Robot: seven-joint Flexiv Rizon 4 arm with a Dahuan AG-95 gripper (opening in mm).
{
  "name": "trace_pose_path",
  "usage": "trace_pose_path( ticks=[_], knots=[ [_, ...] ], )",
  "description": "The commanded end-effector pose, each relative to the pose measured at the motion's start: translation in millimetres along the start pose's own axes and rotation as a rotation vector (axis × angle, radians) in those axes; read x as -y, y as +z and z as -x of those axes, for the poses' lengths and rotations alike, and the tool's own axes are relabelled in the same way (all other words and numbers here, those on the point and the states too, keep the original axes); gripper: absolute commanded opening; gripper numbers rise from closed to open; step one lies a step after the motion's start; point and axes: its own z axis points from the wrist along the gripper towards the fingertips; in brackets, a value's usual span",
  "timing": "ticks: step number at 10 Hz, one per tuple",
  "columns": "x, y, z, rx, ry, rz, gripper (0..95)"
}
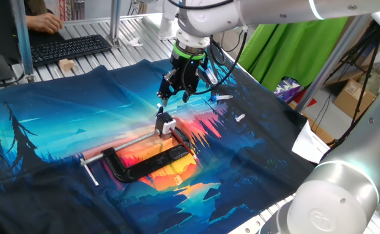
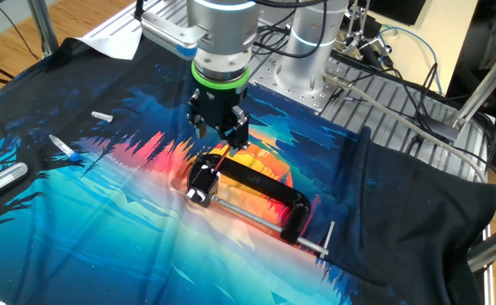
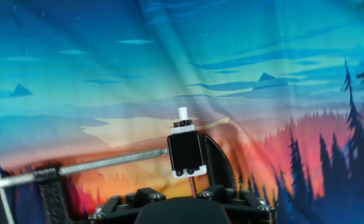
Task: Sharpen the pencil with a pencil sharpener
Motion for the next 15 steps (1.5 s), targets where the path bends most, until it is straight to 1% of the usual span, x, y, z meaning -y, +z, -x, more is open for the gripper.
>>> trace_pose_path(
  ticks=[1, 6, 8, 10, 12, 13, 15],
  knots=[
    [-0.2, 0.0, -0.3, -0.002, 0.073, 0.034, 0.0],
    [-1.1, -0.7, -0.8, -0.005, 0.069, 0.033, 0.0],
    [-1.6, -0.9, -1.0, -0.022, 0.069, 0.033, 0.0],
    [-2.0, -1.2, -0.9, -0.021, 0.064, 0.032, 0.0],
    [-2.0, -2.0, 1.1, -0.035, 0.068, 0.031, 0.0],
    [-1.9, -3.7, 4.7, -0.039, 0.071, 0.032, 0.0],
    [-2.3, -7.6, 17.4, -0.038, 0.071, 0.035, 0.0]
  ],
)
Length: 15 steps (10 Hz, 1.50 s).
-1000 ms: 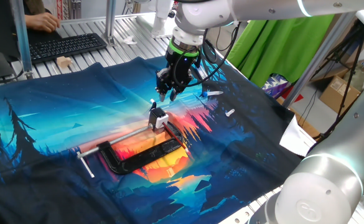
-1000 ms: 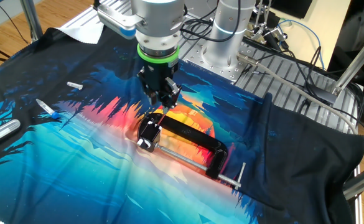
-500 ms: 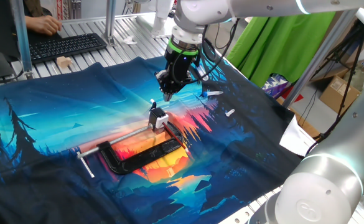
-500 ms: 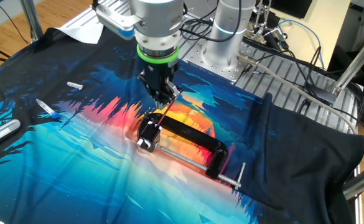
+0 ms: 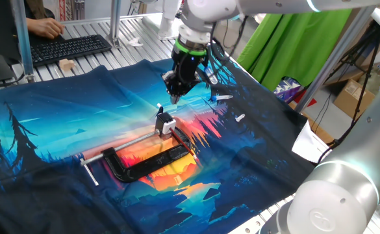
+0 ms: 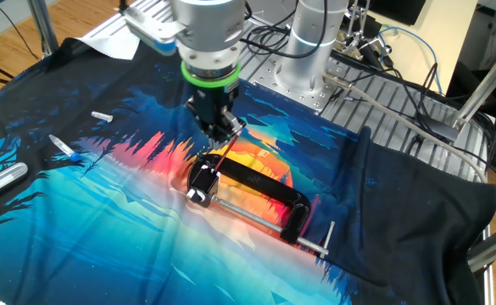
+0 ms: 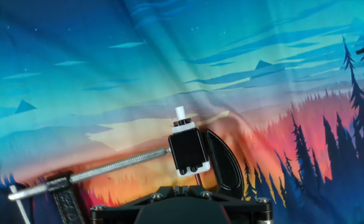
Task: Sharpen the pencil with a pencil sharpener
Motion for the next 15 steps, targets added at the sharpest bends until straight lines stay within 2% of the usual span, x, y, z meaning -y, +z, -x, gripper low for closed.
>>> trace_pose_path(
  ticks=[1, 5, 8, 14, 15],
  knots=[
    [-3.8, 0.7, 17.7, 0.003, -0.006, -0.002, 0.0],
    [-9.3, 4.0, 62.3, 0.007, -0.01, -0.001, 0.0],
    [-8.2, 9.2, 88.5, 0.007, -0.03, -0.004, 0.0],
    [-7.0, 27.8, 117.8, 0.017, -0.043, -0.002, 0.0],
    [-6.7, 35.5, 124.9, 0.016, -0.045, 0.0, 0.0]
  ],
)
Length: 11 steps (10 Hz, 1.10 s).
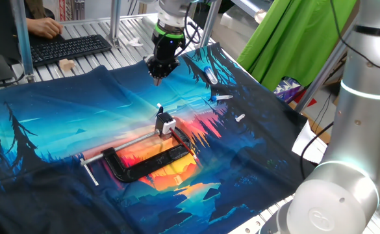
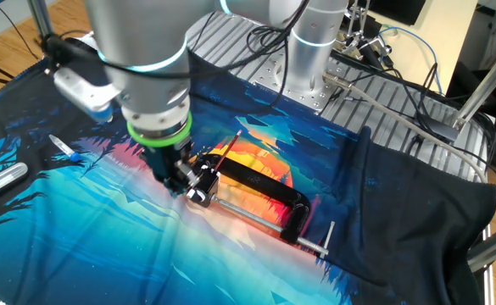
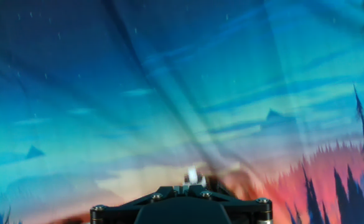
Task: Sharpen the pencil with a pencil sharpener
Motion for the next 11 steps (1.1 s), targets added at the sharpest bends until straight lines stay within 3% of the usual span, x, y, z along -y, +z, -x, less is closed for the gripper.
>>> trace_pose_path(
  ticks=[1, 6, 9, 11],
  knots=[
    [-0.5, 9.7, 6.9, -0.002, -0.001, 0.006, 0.0],
    [1.5, 34.9, 20.4, 0.0, -0.003, 0.01, 0.0],
    [3.9, 45.6, 26.6, -0.001, -0.003, 0.011, 0.0],
    [4.2, 45.8, 26.5, -0.004, -0.002, 0.009, 0.0]
  ],
)
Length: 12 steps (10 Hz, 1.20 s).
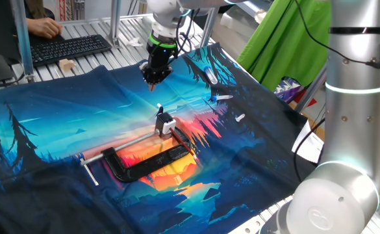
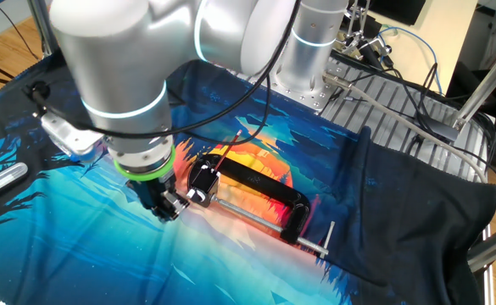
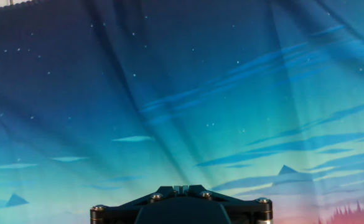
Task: Sharpen the pencil with a pencil sharpener
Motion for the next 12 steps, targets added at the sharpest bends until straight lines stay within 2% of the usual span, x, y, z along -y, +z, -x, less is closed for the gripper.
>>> trace_pose_path(
  ticks=[1, 6, 9, 11, 12],
  knots=[
    [0.1, -0.5, -1.2, 0.002, 0.0, 0.0, 0.0],
    [0.2, -0.4, -1.3, 0.003, -0.002, -0.001, 0.0],
    [0.2, -0.4, -1.3, -0.025, -0.013, -0.004, 0.0],
    [0.2, -0.4, -1.3, -0.027, -0.003, -0.006, 0.0],
    [0.2, -0.4, -1.3, -0.038, 0.007, -0.004, 0.0]
  ],
)
